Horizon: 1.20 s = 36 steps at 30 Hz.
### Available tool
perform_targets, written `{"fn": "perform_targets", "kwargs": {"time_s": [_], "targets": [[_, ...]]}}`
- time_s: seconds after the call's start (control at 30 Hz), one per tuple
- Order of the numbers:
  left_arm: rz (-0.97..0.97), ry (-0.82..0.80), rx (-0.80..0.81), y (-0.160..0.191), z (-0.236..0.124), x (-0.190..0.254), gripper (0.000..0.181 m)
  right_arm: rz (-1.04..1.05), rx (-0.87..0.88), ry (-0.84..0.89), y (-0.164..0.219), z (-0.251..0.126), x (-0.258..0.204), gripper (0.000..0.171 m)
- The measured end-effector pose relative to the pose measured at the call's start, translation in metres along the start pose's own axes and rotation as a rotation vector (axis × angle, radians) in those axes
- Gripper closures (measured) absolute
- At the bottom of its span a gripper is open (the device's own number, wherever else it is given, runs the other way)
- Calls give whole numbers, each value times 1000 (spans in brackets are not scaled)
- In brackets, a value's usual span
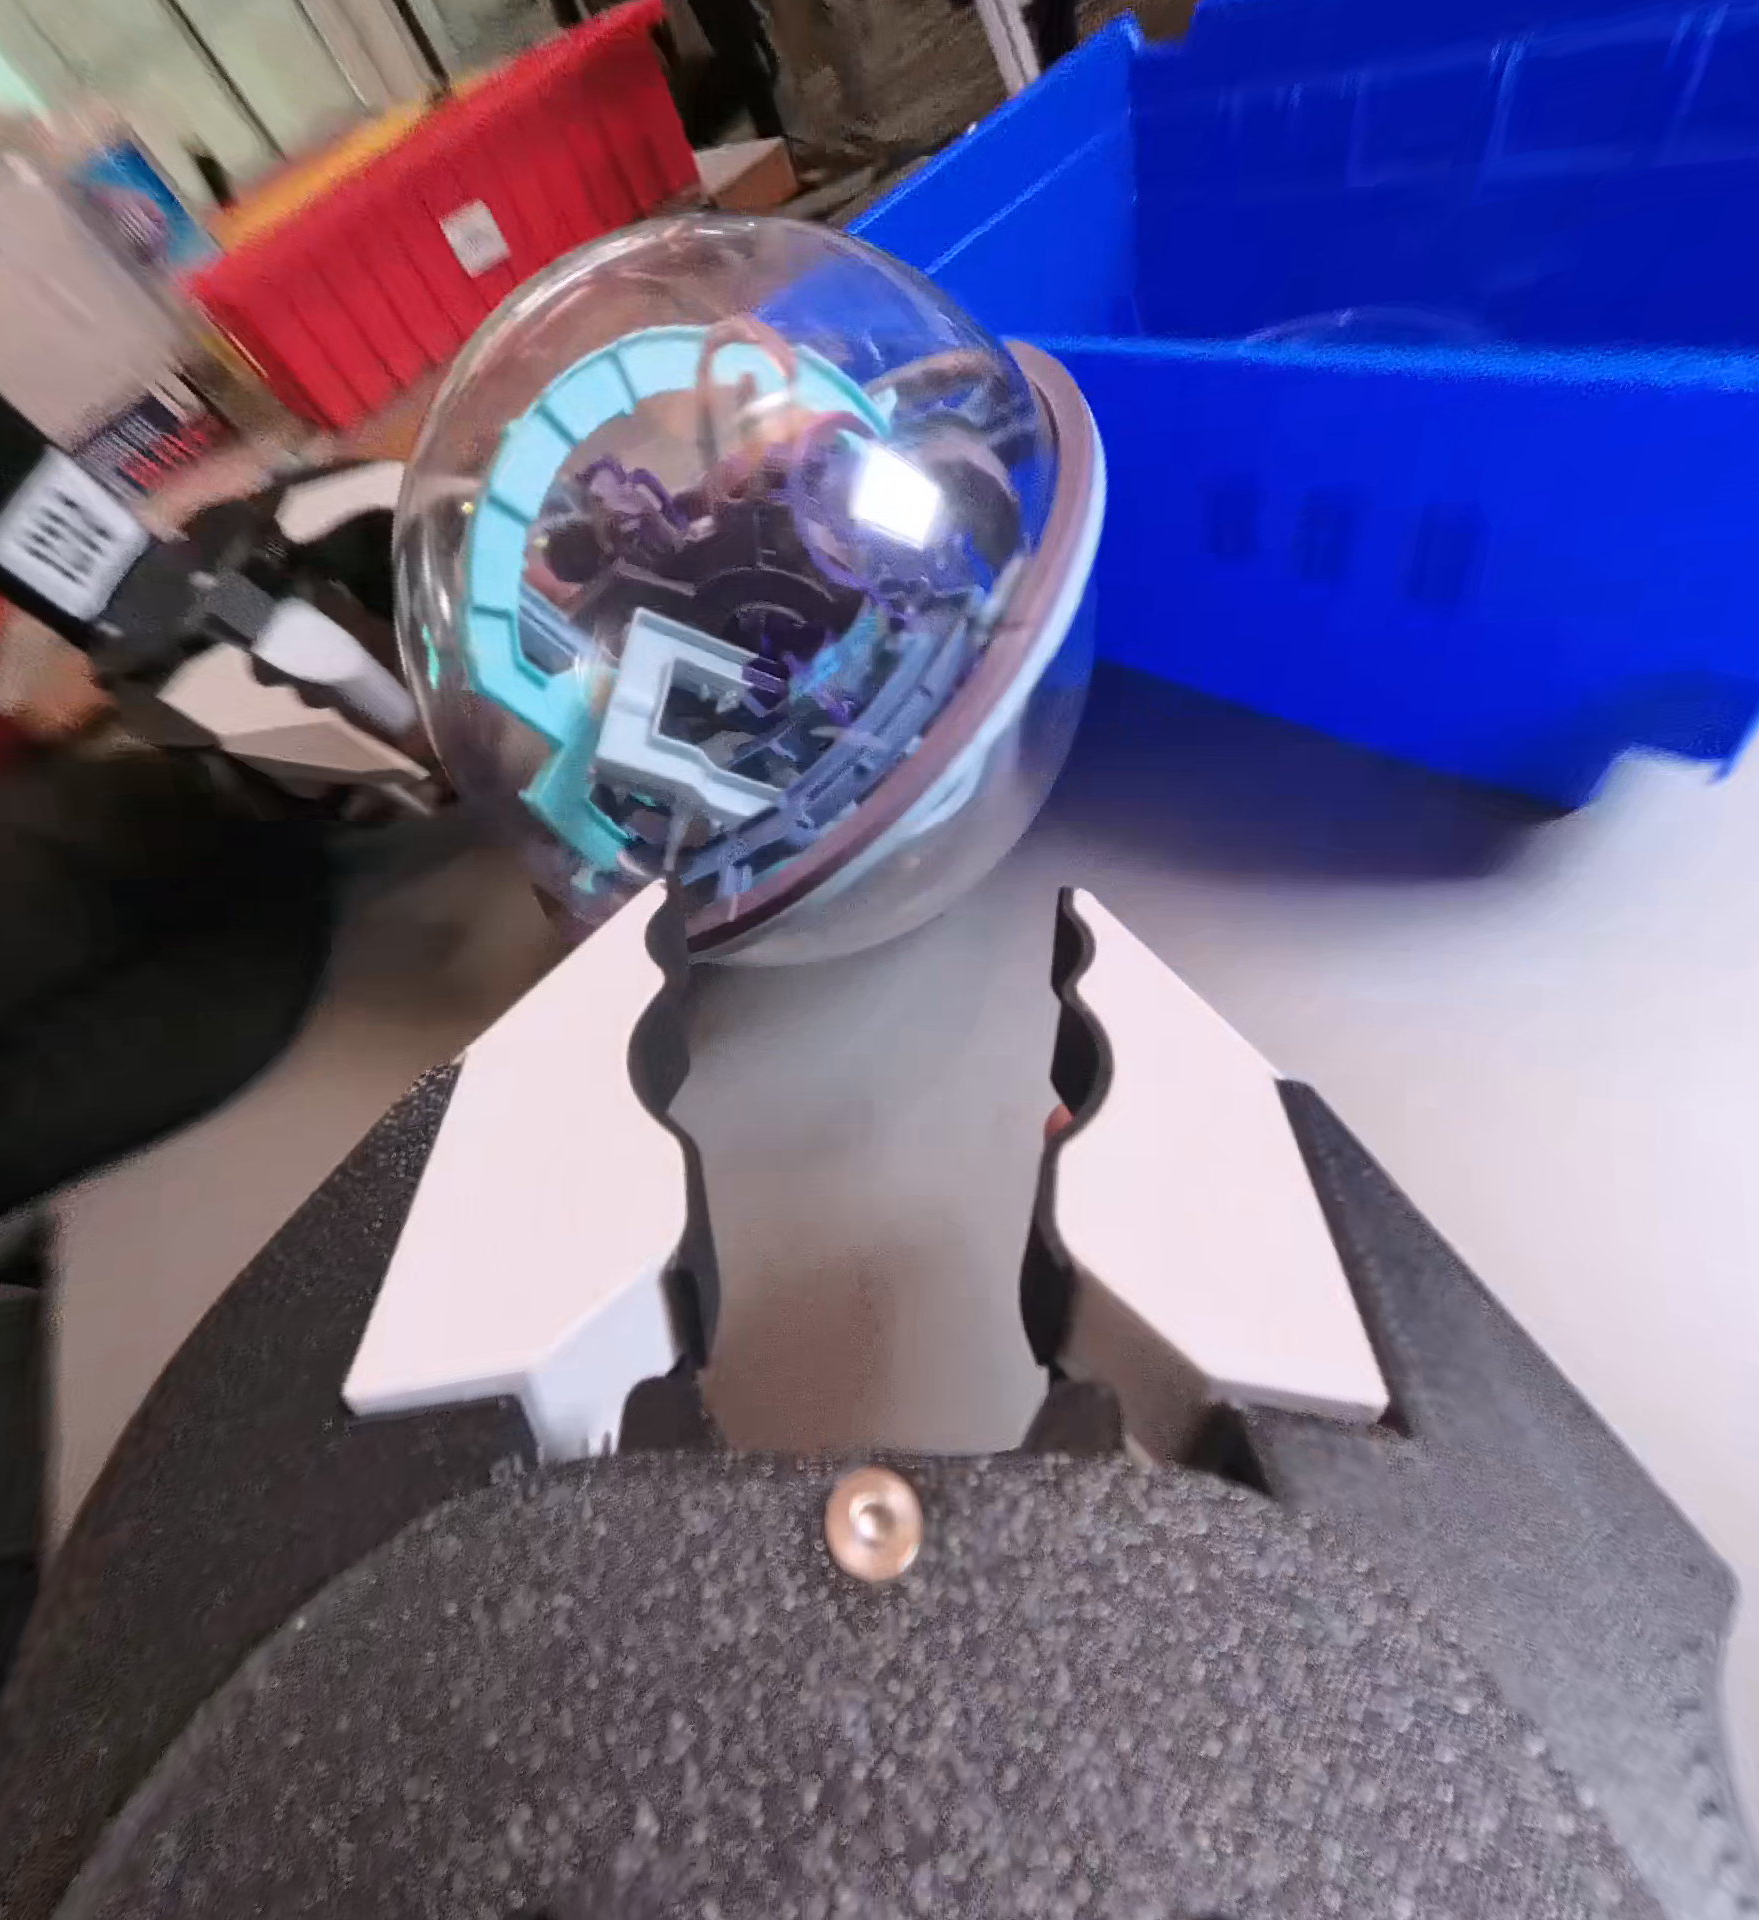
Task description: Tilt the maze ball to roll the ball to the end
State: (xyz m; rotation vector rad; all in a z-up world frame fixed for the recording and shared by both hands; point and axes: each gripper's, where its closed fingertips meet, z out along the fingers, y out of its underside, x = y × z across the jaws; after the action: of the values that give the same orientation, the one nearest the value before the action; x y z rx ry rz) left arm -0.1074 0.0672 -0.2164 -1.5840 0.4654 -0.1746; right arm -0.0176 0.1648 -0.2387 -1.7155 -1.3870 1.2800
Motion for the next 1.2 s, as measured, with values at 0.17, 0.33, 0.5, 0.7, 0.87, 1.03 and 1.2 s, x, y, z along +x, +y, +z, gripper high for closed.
{"fn": "perform_targets", "kwargs": {"time_s": [0.17, 0.33, 0.5, 0.7, 0.87, 1.03, 1.2], "targets": [[-390, -40, -10, 16, -5, -37, 111, 260, 54, -241, -2, 8, -10, 131], [-697, 145, 28, 15, -3, -25, 138, 258, 72, -290, -4, 9, -16, 141], [-758, 204, 45, 13, -5, -23, 166, 276, 93, -304, -3, 6, -13, 154], [-738, 195, 46, 13, -6, -22, 177, 290, 103, -324, -3, 3, -12, 161], [-785, 106, 93, 14, -11, -43, 162, 260, 96, -338, -1, 2, -15, 163], [-826, 131, 91, 15, -10, -42, 152, 273, 92, -336, 0, 2, -12, 164], [-853, 179, 90, 13, -8, -36, 153, 289, 91, -329, 1, 2, -8, 164]]}}
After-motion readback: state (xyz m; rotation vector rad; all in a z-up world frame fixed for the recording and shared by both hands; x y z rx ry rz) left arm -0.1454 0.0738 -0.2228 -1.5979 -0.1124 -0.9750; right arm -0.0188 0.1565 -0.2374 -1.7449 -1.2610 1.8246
